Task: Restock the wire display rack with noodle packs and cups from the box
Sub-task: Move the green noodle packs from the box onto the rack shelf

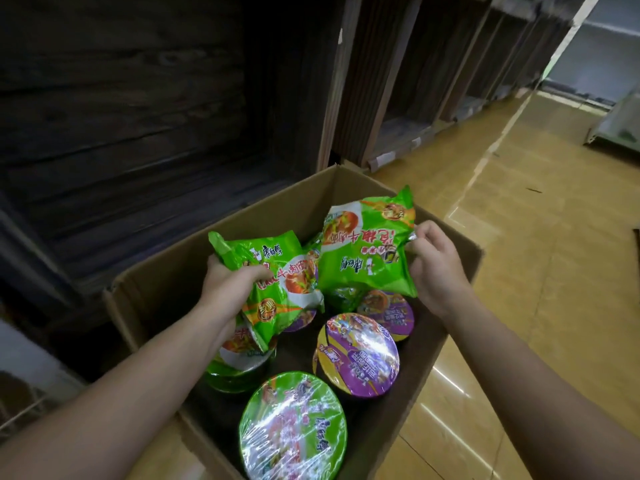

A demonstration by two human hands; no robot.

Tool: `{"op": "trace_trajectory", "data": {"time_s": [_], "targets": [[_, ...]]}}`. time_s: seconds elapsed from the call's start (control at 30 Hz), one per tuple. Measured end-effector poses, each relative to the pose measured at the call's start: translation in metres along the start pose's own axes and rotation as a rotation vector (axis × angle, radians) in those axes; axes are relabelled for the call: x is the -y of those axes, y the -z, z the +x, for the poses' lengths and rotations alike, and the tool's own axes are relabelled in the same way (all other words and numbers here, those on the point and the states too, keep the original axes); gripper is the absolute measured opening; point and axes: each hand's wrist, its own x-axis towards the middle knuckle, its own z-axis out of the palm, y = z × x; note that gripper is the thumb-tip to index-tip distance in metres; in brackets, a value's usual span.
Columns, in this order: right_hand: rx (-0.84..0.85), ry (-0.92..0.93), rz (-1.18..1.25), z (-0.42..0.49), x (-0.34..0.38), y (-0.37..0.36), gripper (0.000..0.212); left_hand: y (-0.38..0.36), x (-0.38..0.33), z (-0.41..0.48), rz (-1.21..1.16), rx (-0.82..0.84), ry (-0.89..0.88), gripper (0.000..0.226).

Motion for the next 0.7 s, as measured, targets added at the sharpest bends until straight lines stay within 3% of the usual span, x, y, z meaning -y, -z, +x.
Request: {"op": "trace_trajectory", "data": {"time_s": [0.1,0.2,0.3,0.33,0.43,0.5,0.6,0.7], "targets": [[-0.113,-0.103,0.032,0.0,-0.001,-0.006,0.033,-0.002,-0.001,-0.003,-0.044,0.022,0.005,0.06],[-0.227,-0.267,-0.086,-0.002,-0.011,-0.022,0.027,-0.007,-0.002,-0.008,-0.11,0.064,0.025,0.047],[-0.164,-0.517,0.024,-0.002,-0.015,-0.034,0.024,-0.008,-0.001,-0.01,-0.168,0.074,0.047,0.039],[-0.12,-0.569,0.032,-0.001,-0.013,-0.035,0.031,-0.007,0.0,-0.009,-0.176,0.065,0.046,0.039],[-0.006,-0.545,-0.27,0.002,-0.01,-0.033,0.088,-0.001,0.001,-0.006,-0.186,0.04,0.05,0.041],[0.009,-0.501,-0.321,0.002,-0.007,-0.036,0.08,0.001,0.002,-0.005,-0.198,0.045,0.056,0.046],[-0.167,-0.456,-0.218,-0.003,-0.006,-0.042,0.048,0.0,0.002,-0.005,-0.239,0.045,0.044,0.054],[-0.158,-0.545,-0.249,-0.011,-0.011,-0.048,0.044,-0.004,0.002,-0.007,-0.258,0.053,0.015,0.064]]}}
